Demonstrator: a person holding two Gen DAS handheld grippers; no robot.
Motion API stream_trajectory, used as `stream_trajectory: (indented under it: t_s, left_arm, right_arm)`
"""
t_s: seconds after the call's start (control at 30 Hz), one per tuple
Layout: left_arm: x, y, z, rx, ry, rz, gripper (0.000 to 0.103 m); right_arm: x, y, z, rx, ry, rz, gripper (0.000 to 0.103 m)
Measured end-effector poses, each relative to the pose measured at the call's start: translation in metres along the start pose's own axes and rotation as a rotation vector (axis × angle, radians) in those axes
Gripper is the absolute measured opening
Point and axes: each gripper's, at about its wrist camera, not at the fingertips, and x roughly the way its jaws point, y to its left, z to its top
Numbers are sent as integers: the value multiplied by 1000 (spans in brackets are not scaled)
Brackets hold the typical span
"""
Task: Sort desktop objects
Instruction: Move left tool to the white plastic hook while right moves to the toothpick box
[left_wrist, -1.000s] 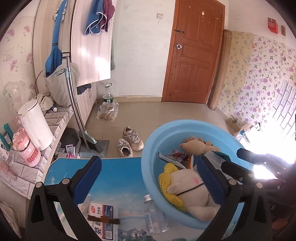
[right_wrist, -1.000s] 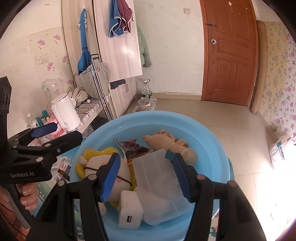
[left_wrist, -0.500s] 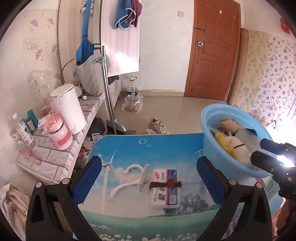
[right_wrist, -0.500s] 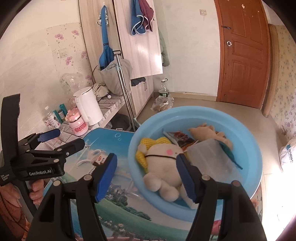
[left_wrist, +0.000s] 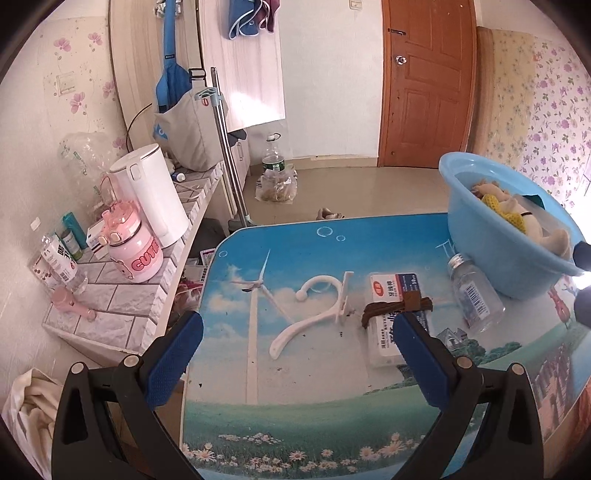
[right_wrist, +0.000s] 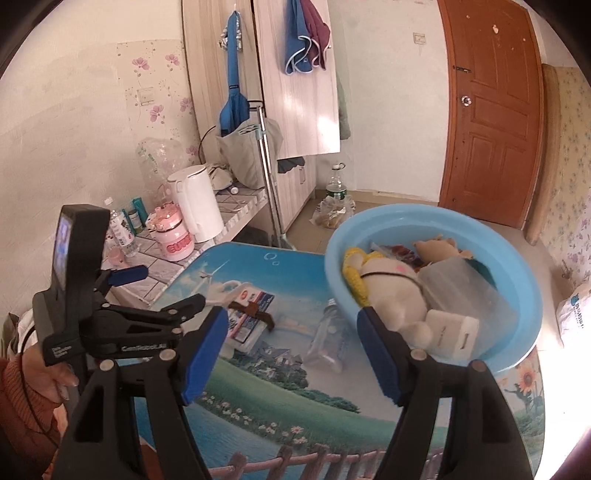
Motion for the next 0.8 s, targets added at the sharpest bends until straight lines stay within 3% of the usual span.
stream_trajectory:
  t_s: [0.17, 0.33, 0.47, 0.57, 0.6, 0.63, 0.8]
  left_arm:
    - [19, 11, -5, 37, 26, -12, 103]
    - [42, 12, -7, 124, 75, -35, 80]
    - [63, 16, -7, 94, 127, -88, 77]
    - [70, 16, -8, 89, 136, -142, 44]
    - [70, 17, -8, 80, 143, -169, 23]
    - [70, 18, -8, 81, 144, -179, 13]
    - [58, 24, -15, 85, 121, -169, 8]
  right_arm:
    - [30, 13, -13, 3, 98, 23, 72]
    - [53, 17, -17, 32, 153, 42, 72]
    - [64, 21, -15, 60, 160, 41, 73]
    - [77, 23, -14, 69, 179, 40, 73]
    - [80, 23, -14, 73, 183, 37, 73]
    - [85, 24, -14, 76, 191, 36, 73]
    - [109, 32, -13, 74, 236, 25, 73]
